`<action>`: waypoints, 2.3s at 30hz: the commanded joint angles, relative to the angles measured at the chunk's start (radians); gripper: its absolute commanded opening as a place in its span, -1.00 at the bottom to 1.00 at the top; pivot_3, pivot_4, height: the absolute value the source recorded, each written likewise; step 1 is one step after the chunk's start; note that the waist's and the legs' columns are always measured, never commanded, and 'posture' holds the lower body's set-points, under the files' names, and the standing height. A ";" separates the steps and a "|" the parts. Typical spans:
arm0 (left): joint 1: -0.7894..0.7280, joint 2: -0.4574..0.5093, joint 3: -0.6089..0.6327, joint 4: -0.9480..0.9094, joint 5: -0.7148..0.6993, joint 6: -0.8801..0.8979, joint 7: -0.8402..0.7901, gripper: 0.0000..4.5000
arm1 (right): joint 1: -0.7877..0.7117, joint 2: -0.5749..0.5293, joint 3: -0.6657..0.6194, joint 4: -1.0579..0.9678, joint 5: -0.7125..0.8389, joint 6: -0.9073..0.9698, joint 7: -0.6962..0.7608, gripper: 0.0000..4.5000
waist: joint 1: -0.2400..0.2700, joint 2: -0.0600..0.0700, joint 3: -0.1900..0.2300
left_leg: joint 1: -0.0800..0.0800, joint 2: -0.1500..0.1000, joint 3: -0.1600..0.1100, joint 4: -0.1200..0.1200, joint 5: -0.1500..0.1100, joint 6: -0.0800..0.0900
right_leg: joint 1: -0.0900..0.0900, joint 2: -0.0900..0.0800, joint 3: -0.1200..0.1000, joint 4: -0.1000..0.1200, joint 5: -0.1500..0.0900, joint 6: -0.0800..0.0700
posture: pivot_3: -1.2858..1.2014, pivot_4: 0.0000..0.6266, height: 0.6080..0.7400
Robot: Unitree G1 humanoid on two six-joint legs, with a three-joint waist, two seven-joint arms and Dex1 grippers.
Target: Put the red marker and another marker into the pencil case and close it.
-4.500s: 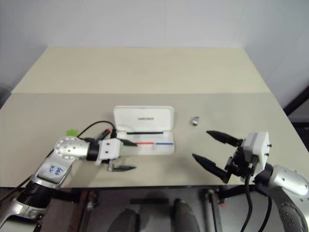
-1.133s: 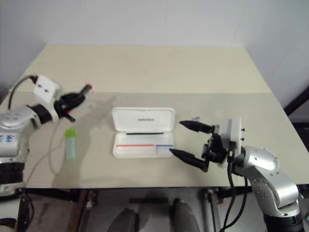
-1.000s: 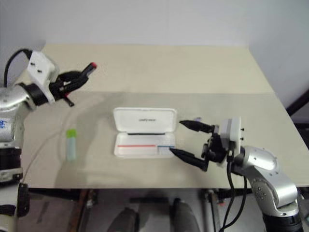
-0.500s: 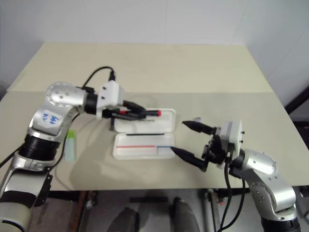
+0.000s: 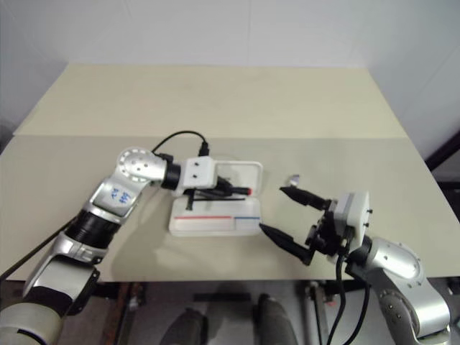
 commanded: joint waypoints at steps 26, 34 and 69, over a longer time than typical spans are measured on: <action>0.083 -0.019 -0.006 -0.264 0.050 0.150 0.049 0.99 | -0.044 -0.017 -0.008 -0.032 0.015 0.009 -0.016 1.00 | 0.000 0.000 0.000 | 0.001 0.000 0.000 0.000 0.000 0.000 | 0.001 0.000 0.000 0.001 0.000 0.000 | 0.03 -0.52 1.00; 0.165 -0.123 0.198 -0.528 -0.199 0.366 0.146 0.99 | -0.068 -0.065 -0.026 -0.033 0.062 0.036 0.033 1.00 | 0.000 0.000 0.000 | 0.001 0.000 0.000 0.000 0.000 0.000 | 0.001 0.000 0.001 0.001 0.000 0.000 | 0.03 -0.52 1.00; 0.753 -0.432 0.690 -0.857 0.022 0.681 1.189 0.99 | -0.221 -0.106 -0.032 0.281 0.107 0.009 0.405 1.00 | 0.001 0.000 0.000 | 0.004 0.000 -0.002 0.001 0.000 -0.002 | 0.004 0.000 0.001 0.001 -0.001 -0.001 | 0.03 -0.52 1.00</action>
